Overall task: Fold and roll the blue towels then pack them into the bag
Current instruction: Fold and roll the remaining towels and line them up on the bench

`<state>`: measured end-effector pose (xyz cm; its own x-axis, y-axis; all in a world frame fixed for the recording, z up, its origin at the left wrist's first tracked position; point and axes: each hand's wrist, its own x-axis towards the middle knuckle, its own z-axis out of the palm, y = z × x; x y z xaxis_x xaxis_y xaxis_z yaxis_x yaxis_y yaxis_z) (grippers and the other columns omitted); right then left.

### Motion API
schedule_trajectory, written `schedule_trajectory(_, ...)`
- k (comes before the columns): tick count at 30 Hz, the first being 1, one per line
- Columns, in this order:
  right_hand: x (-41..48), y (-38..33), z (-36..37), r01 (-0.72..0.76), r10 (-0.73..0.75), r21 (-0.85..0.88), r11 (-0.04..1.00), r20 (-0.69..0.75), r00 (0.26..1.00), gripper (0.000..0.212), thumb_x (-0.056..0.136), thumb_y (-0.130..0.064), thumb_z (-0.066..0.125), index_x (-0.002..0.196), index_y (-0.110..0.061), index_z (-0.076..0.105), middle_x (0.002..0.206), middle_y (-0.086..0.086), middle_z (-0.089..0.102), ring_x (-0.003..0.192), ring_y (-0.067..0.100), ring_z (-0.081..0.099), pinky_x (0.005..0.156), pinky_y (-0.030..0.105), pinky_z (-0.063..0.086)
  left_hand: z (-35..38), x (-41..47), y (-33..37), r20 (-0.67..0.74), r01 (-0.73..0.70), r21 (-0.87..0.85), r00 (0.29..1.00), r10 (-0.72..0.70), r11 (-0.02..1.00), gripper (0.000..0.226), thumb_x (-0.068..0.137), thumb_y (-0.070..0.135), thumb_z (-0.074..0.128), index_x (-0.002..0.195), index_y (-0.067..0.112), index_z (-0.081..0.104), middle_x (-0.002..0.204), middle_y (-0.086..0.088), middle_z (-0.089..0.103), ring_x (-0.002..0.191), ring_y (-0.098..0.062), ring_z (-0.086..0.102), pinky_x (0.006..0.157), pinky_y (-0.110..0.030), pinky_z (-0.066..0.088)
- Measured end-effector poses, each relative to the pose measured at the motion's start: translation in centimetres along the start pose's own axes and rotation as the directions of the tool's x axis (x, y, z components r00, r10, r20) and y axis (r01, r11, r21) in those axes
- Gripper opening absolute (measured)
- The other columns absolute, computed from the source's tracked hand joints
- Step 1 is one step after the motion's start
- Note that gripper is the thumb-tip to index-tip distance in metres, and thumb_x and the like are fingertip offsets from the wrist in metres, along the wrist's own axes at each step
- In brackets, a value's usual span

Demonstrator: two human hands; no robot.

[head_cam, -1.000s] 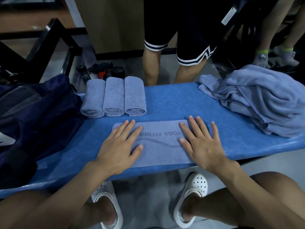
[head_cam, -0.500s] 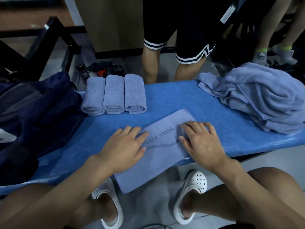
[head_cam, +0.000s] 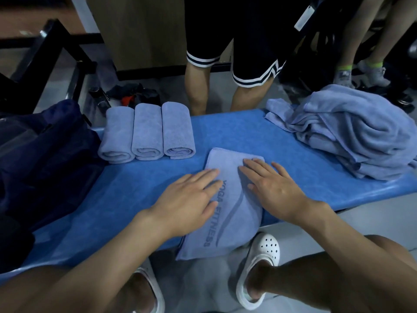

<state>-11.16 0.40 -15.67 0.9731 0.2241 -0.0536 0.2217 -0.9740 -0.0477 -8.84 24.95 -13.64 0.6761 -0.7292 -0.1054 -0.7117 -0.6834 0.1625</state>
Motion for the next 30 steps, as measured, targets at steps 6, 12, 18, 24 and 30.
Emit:
schedule_trajectory(6,0.9,0.8,0.1,0.048,-0.062,0.172,0.984,0.077,0.995,0.055,0.100,-0.012,0.042,0.152,-0.027,0.028,0.162,-0.013,0.012,0.149,0.004,0.002,0.120,0.029,-0.001,-1.2,0.0,1.0,0.158,0.009,0.033,0.987,-0.014,0.999,0.062,0.099,0.057,0.028,0.155,0.031,0.024,0.162,0.004,0.017,0.148,-0.014,0.016,0.112,-0.038,0.027)
schedule_trajectory(12,2.2,0.0,-0.6,-0.049,0.082,0.342,0.938,-0.083,0.993,0.051,0.092,-0.017,0.059,0.141,-0.023,0.046,0.148,-0.006,0.041,0.138,0.015,0.032,0.110,0.034,0.026,-0.5,1.5,-0.9,-0.108,0.185,-0.269,0.969,-0.221,0.945,0.037,0.099,0.044,0.047,0.128,0.023,0.059,0.121,0.008,0.052,0.114,-0.017,0.052,0.092,-0.037,0.047)
schedule_trajectory(18,3.5,-0.2,-0.8,-0.471,0.496,0.238,0.849,-0.053,0.867,0.051,0.090,-0.045,0.059,0.127,-0.012,0.047,0.104,0.006,0.063,0.109,0.031,0.054,0.088,0.043,0.037,0.3,4.0,-1.8,-0.079,0.468,-0.296,0.857,-0.510,0.833,0.032,0.095,0.049,0.054,0.100,0.018,0.061,0.099,0.004,0.054,0.092,-0.020,0.058,0.072,-0.042,0.052)
schedule_trajectory(24,4.3,-0.2,-1.1,-0.481,0.508,0.464,0.743,0.077,0.858,0.027,0.083,-0.032,0.071,0.086,-0.010,0.055,0.096,0.006,0.067,0.089,0.029,0.058,0.082,0.037,0.036,0.4,4.2,-1.8,-0.022,0.494,-0.533,0.803,-0.596,0.686,0.017,0.087,0.035,0.070,0.081,0.025,0.059,0.076,0.011,0.059,0.073,-0.013,0.058,0.067,-0.036,0.052)
schedule_trajectory(30,3.8,-0.2,-1.9,-0.445,0.492,0.648,0.618,0.123,0.862,0.026,0.077,-0.020,0.074,0.097,-0.026,0.058,0.079,-0.008,0.058,0.081,0.018,0.057,0.091,0.045,0.046,0.3,4.3,-1.1,-0.011,0.452,-0.672,0.786,-0.619,0.586,0.015,0.085,0.028,0.073,0.089,0.024,0.059,0.074,0.011,0.063,0.068,-0.002,0.058,0.064,-0.033,0.050)
